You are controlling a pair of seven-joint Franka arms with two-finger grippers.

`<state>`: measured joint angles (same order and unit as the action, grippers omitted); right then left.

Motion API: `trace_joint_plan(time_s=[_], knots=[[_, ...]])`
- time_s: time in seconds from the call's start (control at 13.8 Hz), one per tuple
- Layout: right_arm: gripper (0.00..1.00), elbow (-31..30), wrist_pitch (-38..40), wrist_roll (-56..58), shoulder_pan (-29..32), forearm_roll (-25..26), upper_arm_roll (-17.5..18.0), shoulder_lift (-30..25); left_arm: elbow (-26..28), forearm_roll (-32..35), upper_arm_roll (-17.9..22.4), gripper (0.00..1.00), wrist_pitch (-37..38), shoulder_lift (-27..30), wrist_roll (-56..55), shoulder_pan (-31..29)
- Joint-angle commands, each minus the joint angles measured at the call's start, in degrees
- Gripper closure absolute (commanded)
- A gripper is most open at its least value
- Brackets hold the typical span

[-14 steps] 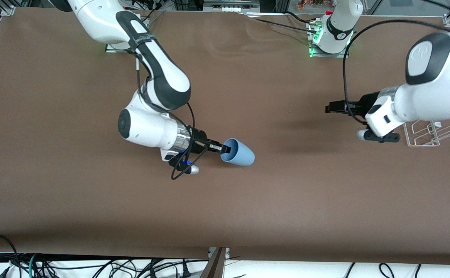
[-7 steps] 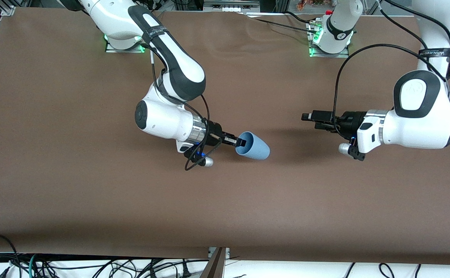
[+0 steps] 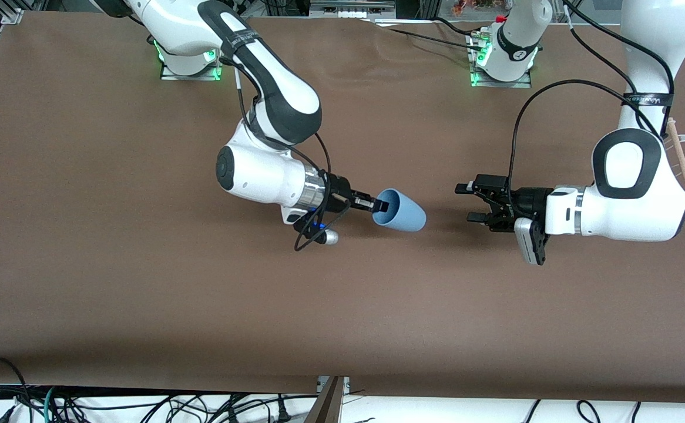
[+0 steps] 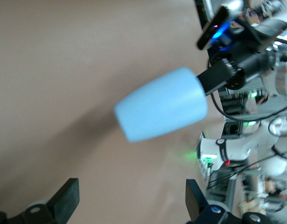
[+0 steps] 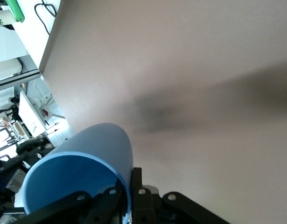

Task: Transfer cup to left arm and place on rack
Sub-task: 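Hold the cup with the right gripper while the left gripper approaches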

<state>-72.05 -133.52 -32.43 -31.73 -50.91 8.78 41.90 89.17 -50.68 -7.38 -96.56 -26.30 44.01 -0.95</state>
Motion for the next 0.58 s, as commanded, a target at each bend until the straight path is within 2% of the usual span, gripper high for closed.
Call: trace_joint_plan(time_s=[0.0, 0.29, 0.51], knots=[[1.00, 2.7, -0.1, -1.9, 0.2, -0.9, 1.0, 1.2, -3.1, -1.0, 0.1, 0.00, -0.2, -0.9, 8.9, 1.6], [1.00, 4.1, 0.5, -5.0, 0.4, -0.9, 2.0, 1.1, -3.0, -1.4, 0.1, 0.00, -3.2, -1.6, 26.6, 3.5], [1.00, 4.1, 0.6, -5.2, 0.5, -1.0, 2.1, 1.1, -3.0, -2.3, 0.1, 0.00, -4.5, -1.8, 35.1, 5.1]])
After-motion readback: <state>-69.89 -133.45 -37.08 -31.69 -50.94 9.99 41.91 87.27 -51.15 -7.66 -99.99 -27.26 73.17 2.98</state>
